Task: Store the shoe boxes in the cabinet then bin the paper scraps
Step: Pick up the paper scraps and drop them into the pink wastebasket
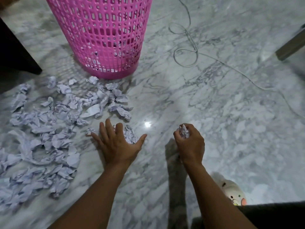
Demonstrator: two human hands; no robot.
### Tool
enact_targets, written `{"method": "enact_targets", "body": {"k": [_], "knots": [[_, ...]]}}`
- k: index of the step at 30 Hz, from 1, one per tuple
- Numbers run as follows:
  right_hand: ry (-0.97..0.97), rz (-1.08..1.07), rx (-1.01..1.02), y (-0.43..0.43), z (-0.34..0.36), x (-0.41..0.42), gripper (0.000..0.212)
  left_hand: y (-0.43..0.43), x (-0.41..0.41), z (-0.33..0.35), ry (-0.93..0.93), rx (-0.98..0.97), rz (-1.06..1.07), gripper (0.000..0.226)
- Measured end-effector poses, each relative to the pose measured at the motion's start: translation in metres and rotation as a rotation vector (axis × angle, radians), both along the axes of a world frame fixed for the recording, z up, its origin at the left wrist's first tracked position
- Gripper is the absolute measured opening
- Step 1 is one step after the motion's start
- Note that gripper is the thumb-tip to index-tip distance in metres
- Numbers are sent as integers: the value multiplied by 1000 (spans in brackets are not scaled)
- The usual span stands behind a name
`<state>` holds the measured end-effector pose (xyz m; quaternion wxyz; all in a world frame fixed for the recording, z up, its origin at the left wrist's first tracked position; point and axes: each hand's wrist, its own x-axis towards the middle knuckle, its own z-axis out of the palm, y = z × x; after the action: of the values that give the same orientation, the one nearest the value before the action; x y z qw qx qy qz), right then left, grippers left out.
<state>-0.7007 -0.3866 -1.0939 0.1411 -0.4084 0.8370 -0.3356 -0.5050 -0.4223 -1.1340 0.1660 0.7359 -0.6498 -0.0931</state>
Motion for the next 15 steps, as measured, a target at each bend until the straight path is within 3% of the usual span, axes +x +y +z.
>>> {"method": "enact_targets", "body": {"k": [7, 15], "knots": [[191, -56, 251, 47, -38, 7, 36, 2, 2, -16, -41, -10, -68, 67], [241, 142, -94, 41, -52, 10, 18, 12, 9, -23, 107, -141, -246, 25]]}}
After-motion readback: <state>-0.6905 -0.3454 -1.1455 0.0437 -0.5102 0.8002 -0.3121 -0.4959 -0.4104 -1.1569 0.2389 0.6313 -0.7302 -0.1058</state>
